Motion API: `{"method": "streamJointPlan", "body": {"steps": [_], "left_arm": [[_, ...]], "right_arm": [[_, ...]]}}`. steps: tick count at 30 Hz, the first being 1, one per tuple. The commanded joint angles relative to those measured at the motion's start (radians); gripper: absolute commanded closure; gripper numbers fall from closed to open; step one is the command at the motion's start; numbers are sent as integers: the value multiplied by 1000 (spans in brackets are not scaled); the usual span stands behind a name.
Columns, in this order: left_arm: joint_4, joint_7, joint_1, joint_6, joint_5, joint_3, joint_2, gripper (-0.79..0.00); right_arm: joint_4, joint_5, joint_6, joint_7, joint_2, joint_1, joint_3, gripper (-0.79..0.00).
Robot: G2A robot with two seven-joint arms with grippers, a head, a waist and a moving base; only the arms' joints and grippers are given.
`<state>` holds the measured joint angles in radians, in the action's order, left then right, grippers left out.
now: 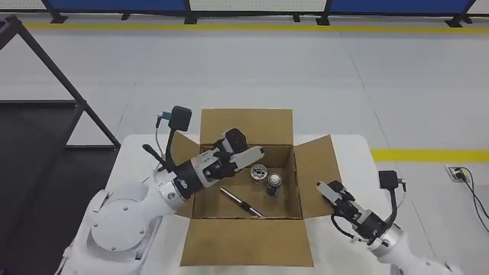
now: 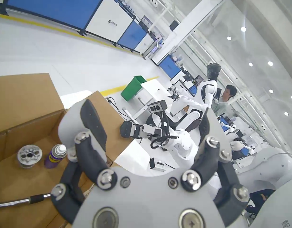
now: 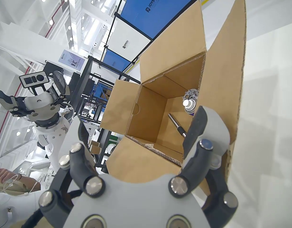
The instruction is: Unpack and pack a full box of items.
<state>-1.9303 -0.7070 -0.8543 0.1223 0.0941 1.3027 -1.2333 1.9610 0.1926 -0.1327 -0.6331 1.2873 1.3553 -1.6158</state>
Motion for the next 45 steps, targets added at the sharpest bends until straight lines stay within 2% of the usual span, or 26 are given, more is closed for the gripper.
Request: {"method": "streamJointPlan", "body": {"steps": [1, 7, 12, 17, 23, 31, 37, 45], "left_arm": [[-1, 0, -1, 0, 0, 1, 0, -785], [-1, 0, -1, 0, 0, 1, 0, -785], [-12, 124, -24, -19, -31, 20, -4, -785], [-52, 229, -74, -37, -88, 112, 0, -785], [-83, 297, -156, -47, -133, 261, 10, -785], [-114, 435, -272, -70, -191, 423, 13, -785], [-116, 544, -355, -97, -237, 495, 10, -785], [-93, 619, -429, -163, -273, 537, 5, -785]], "right_arm": [[0, 0, 0, 0, 0, 0, 0, -785], [0, 1, 1, 2, 0, 1, 1, -785], [2, 29, 32, 12, -3, -3, 24, -785], [-31, 44, 89, 37, -6, -28, 34, -785], [-83, 15, 138, 67, -7, -62, 37, -785], [-136, 0, 157, 30, -15, -80, 37, -785], [-179, -12, 149, -13, -20, -104, 61, -785], [-228, 9, 161, -40, -26, -143, 96, -785]]}}
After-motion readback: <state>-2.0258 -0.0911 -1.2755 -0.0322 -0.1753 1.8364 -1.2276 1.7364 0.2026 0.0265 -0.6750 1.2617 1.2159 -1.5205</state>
